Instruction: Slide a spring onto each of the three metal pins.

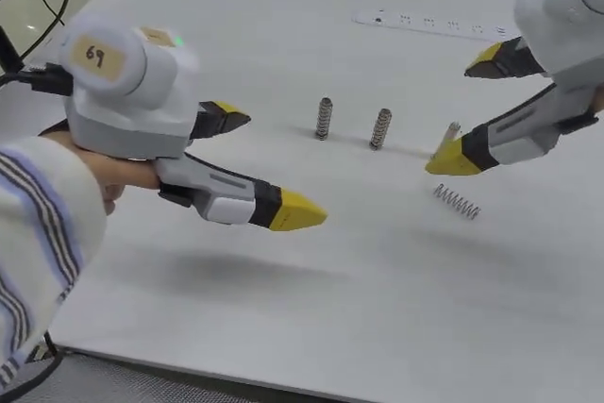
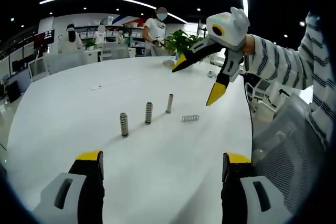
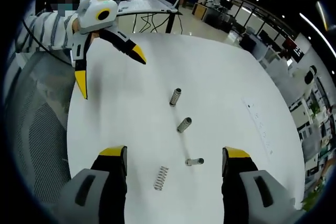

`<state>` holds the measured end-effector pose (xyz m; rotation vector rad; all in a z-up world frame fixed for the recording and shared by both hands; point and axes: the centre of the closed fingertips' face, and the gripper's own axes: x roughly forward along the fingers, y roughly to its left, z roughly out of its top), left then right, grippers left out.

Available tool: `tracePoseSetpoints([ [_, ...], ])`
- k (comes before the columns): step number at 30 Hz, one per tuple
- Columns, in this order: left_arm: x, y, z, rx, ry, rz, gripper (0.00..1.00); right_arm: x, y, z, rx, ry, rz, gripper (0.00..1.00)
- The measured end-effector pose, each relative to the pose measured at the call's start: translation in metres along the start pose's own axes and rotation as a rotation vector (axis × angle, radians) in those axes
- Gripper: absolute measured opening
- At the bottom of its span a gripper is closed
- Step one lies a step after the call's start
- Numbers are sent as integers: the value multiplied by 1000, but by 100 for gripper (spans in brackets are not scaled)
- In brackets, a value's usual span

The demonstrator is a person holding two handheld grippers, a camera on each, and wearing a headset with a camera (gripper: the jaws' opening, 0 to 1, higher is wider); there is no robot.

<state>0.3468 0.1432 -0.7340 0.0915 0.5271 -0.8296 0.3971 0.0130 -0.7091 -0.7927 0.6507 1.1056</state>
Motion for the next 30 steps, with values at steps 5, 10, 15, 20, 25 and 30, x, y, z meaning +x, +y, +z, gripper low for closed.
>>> tracePoseSetpoints([
  [5,2,-3,0,-9,3,-5,93,-5,2,-11,55,-10,-14,73],
  [10,3,-6,3,-10,-7,-7,93,-10,6,-22,111,-18,-20,76],
  [15,4,-8,5,-16,-15,-9,92,-11,16,-32,149,-36,-24,84],
  [20,4,-10,2,-23,-6,-14,92,-9,25,-34,224,-97,-27,89],
  [25,4,-10,-1,-24,6,-17,92,-9,30,-41,258,-120,-42,90],
  [30,4,-10,-3,-28,11,-18,92,-9,34,-48,269,-123,-49,94],
])
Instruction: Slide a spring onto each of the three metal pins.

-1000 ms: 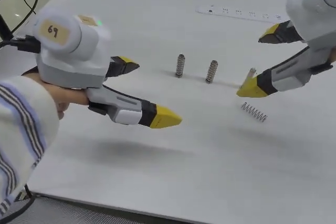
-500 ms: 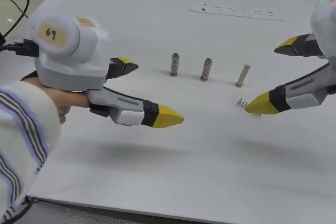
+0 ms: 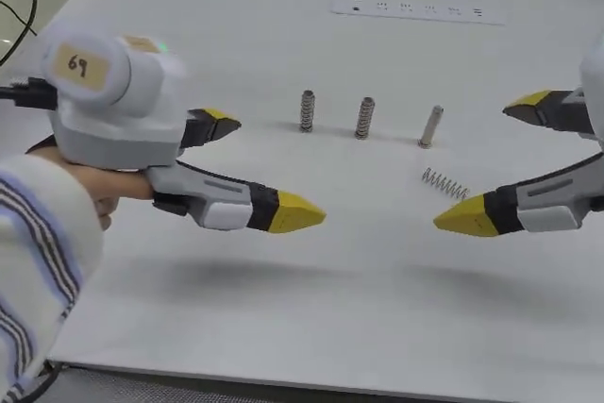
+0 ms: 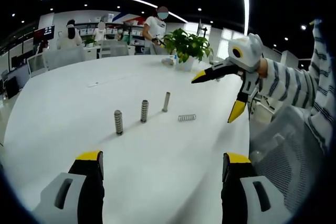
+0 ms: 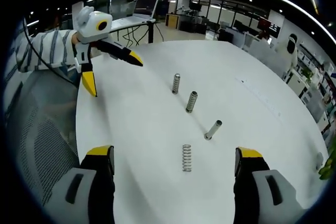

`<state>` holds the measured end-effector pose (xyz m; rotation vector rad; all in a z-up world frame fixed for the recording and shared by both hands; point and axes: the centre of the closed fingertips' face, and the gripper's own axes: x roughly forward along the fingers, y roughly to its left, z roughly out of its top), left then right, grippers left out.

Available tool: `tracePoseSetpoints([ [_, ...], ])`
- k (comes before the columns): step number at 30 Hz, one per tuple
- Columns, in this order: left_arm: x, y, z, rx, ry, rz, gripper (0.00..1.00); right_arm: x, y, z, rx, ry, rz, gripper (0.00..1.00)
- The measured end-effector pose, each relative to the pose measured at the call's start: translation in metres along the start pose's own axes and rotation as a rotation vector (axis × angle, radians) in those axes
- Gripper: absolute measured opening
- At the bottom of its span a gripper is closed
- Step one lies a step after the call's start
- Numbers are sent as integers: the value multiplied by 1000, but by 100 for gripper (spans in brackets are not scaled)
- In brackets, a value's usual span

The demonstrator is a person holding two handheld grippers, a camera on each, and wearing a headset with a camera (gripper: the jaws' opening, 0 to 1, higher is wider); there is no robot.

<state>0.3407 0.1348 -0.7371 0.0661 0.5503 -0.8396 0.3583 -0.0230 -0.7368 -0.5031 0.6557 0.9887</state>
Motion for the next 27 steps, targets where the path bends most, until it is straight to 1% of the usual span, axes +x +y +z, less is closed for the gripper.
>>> tracePoseSetpoints([
  [3,0,0,-1,-2,5,-2,92,-2,0,-3,41,-24,-12,94],
  [7,0,0,-3,-3,10,-3,92,-6,0,-7,70,-54,-27,96],
  [9,-1,0,-4,-6,11,-2,92,-7,1,-8,129,-90,-35,96],
  [10,-1,1,-5,-8,11,-1,92,-9,0,-9,145,-107,-40,97],
  [13,-2,1,-7,-11,13,-1,92,-12,0,-10,159,-134,-56,98],
  [17,-4,2,-10,-15,23,0,91,-16,5,-9,193,-183,-60,99],
  [21,-5,3,-10,-16,23,2,91,-18,6,-12,219,-205,-75,100],
  [24,-5,4,-11,-16,24,1,91,-19,7,-16,254,-208,-84,100],
  [26,-4,4,-11,-14,28,-1,91,-21,10,-15,260,-221,-80,100],
  [27,-4,4,-12,-14,29,-1,91,-23,9,-15,270,-231,-89,100],
])
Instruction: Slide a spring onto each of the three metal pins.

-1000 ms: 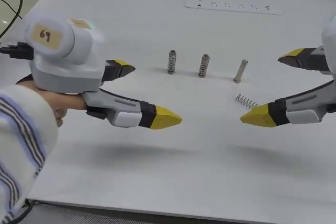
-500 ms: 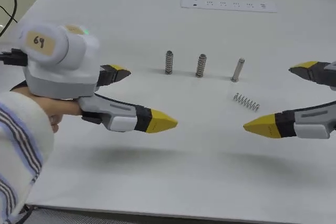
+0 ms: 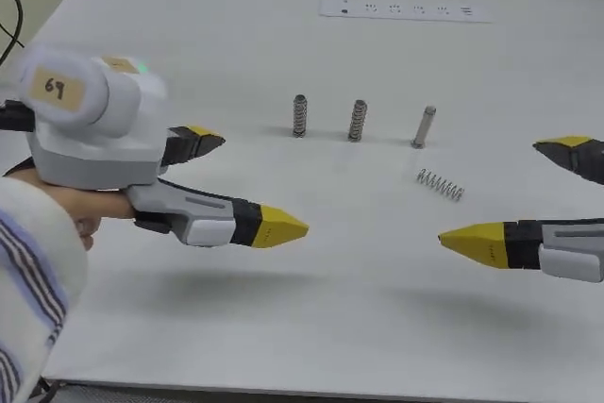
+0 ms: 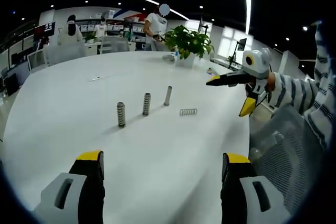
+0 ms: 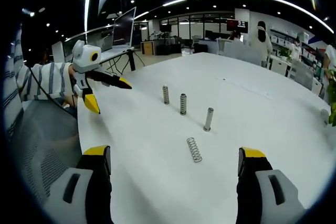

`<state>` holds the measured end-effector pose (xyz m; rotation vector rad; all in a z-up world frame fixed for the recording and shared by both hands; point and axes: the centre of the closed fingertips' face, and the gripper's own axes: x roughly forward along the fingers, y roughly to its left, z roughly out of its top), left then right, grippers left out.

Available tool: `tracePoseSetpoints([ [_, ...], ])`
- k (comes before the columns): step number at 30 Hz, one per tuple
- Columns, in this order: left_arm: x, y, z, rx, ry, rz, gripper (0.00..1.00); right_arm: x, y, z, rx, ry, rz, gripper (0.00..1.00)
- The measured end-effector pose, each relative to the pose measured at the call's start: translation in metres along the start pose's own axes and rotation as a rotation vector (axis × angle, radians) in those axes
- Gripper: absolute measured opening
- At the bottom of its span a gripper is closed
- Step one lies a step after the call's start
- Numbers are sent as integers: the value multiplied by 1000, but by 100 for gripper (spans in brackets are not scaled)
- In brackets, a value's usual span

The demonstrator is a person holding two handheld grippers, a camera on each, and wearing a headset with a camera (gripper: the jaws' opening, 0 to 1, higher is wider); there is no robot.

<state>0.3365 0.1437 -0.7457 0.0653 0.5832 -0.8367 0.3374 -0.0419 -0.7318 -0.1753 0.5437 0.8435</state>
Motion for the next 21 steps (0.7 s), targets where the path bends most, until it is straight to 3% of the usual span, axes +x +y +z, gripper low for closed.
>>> tracePoseSetpoints([
  [3,0,2,-2,-1,7,4,91,-2,-5,0,16,-12,-25,100],
  [12,-5,7,-7,3,29,19,91,-6,-4,-7,49,-24,-34,100],
  [21,-2,-1,-6,5,44,-19,88,-10,-10,-7,76,-34,-73,100],
])
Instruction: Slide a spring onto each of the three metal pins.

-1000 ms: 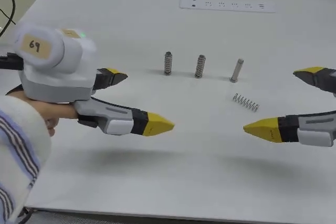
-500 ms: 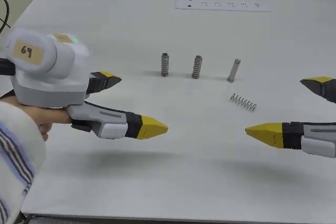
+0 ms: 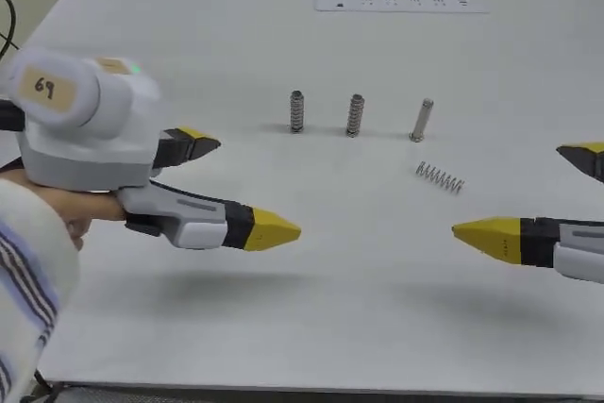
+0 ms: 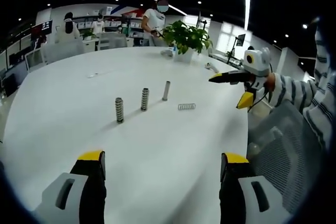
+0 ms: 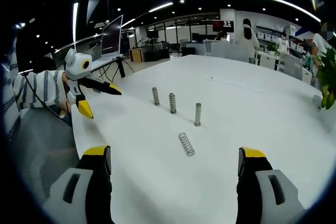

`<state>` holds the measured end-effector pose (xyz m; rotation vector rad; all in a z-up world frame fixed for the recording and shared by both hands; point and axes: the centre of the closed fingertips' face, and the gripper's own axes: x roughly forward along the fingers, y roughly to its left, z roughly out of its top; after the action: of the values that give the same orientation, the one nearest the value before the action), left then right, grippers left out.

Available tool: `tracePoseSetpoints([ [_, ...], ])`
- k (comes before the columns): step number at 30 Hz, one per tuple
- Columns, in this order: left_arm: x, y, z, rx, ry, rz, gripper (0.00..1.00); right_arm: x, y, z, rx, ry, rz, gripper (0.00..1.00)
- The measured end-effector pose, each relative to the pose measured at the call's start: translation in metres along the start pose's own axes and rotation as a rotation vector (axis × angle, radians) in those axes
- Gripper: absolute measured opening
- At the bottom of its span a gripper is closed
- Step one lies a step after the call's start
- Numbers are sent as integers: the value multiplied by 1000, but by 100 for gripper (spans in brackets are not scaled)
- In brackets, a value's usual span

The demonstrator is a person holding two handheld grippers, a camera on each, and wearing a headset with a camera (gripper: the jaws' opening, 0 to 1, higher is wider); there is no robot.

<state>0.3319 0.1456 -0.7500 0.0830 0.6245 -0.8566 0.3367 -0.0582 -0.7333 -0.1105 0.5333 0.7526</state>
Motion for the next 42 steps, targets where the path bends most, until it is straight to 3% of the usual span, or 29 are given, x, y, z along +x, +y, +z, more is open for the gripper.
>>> tracePoseSetpoints([
  [14,25,-17,17,48,16,-82,76,-3,-2,1,18,-15,-26,100],
  [18,34,-24,23,70,14,-107,76,-3,0,2,34,-25,-12,100],
  [32,62,-33,36,132,51,-179,69,-5,-1,-1,52,-28,-12,100],
  [35,69,-35,38,161,61,-200,64,-5,-1,-1,52,-27,-11,100],
  [39,79,-40,43,216,72,-228,51,-5,-1,-2,55,-25,-15,100],
  [42,88,-42,49,237,73,-238,50,-6,-1,-3,58,-23,-17,100],
])
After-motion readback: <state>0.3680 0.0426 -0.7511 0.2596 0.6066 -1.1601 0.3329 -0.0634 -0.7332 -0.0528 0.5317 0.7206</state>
